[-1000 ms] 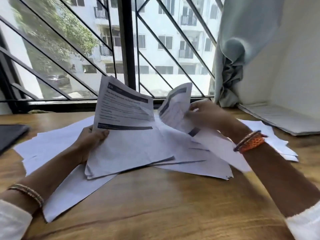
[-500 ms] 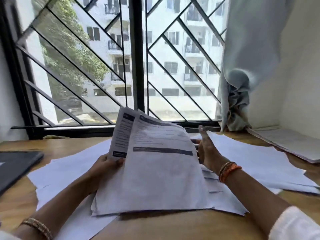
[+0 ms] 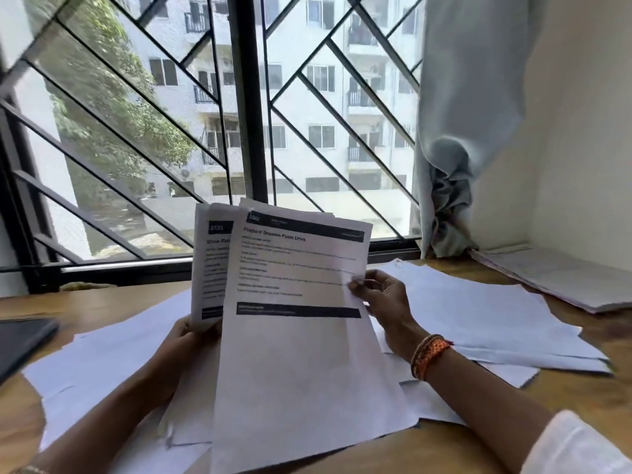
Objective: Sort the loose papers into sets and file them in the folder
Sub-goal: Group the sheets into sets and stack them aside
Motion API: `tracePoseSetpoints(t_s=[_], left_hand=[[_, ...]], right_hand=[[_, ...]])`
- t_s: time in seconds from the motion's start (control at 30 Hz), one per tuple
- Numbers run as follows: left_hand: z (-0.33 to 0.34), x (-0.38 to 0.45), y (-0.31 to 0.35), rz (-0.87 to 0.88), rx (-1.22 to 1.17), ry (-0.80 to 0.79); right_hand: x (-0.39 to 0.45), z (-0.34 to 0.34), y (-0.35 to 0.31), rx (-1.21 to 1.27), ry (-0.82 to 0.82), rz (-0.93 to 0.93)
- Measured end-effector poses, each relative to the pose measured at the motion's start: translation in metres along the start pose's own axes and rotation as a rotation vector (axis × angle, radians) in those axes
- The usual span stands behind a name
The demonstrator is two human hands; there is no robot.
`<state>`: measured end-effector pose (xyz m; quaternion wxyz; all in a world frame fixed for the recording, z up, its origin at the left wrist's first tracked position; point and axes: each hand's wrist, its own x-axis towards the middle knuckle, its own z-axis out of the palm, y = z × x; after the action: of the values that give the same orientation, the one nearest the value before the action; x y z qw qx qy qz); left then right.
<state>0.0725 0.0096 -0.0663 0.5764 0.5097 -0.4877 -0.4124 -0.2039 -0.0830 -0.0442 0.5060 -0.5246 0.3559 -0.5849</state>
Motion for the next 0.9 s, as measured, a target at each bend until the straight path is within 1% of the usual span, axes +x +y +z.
tracePoseSetpoints(t_s=[0.27,0.43,0.57,0.63,0.7,0.8,0.87,0.9], left_hand=[[0.0,0.004,-0.004,-0.031,0.055,0.061],[0.001,0.005,-0.004,-0.036,0.043,0.066],[-0.002,0.004,-0.004,-0.028,0.0,0.029],[-0.004,0.005,-0.003,-0.029,-0.024,0.04],[-0.005,0.006,-0.003,-0.012,-0.032,0.086],[-0.004,0.007,0.004,0.06,-0.054,0.226],[-0.008,0.009,0.013,0.115,-0.116,0.311],[-0.012,0.011,0.017,0.142,-0.158,0.334]], right_hand=[[0.002,0.001,0.001,0.012,0.011,-0.011],[0.004,0.001,0.001,0.027,0.025,-0.054],[0.01,0.0,0.003,0.002,0.064,-0.058],[0.022,-0.011,0.001,-0.072,0.178,-0.075],[0.035,-0.031,-0.006,-0.195,0.378,-0.178],[0.041,-0.068,-0.029,-0.443,0.72,-0.415],[0.041,-0.085,-0.05,-0.502,0.902,-0.606],[0.042,-0.088,-0.062,-0.501,0.956,-0.695]])
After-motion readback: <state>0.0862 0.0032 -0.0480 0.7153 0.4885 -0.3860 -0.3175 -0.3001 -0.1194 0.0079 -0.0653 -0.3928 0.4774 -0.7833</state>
